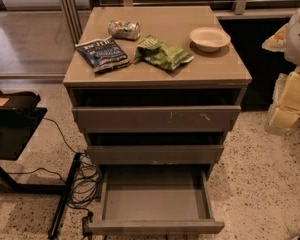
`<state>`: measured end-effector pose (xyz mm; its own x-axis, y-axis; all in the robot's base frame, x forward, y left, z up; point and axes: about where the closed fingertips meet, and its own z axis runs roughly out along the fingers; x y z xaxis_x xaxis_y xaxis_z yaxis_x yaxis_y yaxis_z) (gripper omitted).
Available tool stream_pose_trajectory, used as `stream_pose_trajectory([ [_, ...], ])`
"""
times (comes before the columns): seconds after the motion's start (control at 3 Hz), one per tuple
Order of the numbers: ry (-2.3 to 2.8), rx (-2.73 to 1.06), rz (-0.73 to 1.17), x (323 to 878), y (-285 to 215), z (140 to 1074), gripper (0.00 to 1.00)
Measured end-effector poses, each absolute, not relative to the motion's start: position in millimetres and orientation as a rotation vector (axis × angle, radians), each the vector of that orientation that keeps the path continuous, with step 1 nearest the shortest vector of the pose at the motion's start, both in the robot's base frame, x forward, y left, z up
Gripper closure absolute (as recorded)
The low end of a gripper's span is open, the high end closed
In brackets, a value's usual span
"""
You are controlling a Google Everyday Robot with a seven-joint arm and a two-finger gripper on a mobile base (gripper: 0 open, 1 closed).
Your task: Close bottom drawer
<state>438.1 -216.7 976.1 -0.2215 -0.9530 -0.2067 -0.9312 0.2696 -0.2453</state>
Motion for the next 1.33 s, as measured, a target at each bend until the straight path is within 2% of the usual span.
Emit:
stream_pose_trajectory([
  [0.67, 2.189, -1.705, -0.071, 433, -218, 964, 0.0],
  [1.0, 2.16, -1.702, -0.031, 426, -217, 947, 0.17],
  [1.33, 2.122, -1.674, 0.01, 416, -215, 921, 0.4],
])
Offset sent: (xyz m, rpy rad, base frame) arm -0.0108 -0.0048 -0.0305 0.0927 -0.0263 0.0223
